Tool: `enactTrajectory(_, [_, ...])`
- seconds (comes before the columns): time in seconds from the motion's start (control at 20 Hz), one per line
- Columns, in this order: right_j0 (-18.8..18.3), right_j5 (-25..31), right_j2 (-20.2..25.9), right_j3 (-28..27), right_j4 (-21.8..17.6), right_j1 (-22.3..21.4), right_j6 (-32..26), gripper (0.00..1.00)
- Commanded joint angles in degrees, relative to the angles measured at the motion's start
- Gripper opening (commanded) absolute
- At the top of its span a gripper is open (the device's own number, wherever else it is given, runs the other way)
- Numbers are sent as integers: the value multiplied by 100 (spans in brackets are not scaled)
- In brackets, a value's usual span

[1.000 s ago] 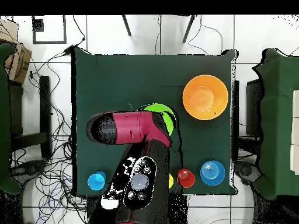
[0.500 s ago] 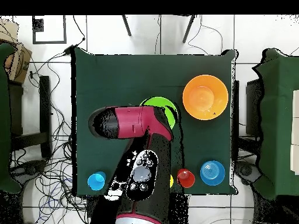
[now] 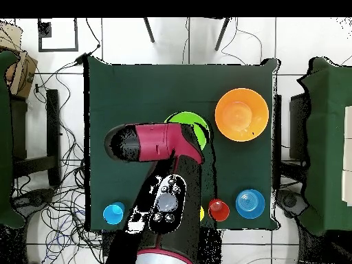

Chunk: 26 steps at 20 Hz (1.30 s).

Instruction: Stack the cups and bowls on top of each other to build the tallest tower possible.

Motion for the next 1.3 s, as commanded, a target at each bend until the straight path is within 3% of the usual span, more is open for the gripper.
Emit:
enactTrajectory(0.05, [158,131,418,282,259,114,908,0])
enactTrajectory(0.25, [275,174,337,577,356,-51,1045,0])
enactTrajectory(1.3, [184,-124,308,522,321,115,854,0])
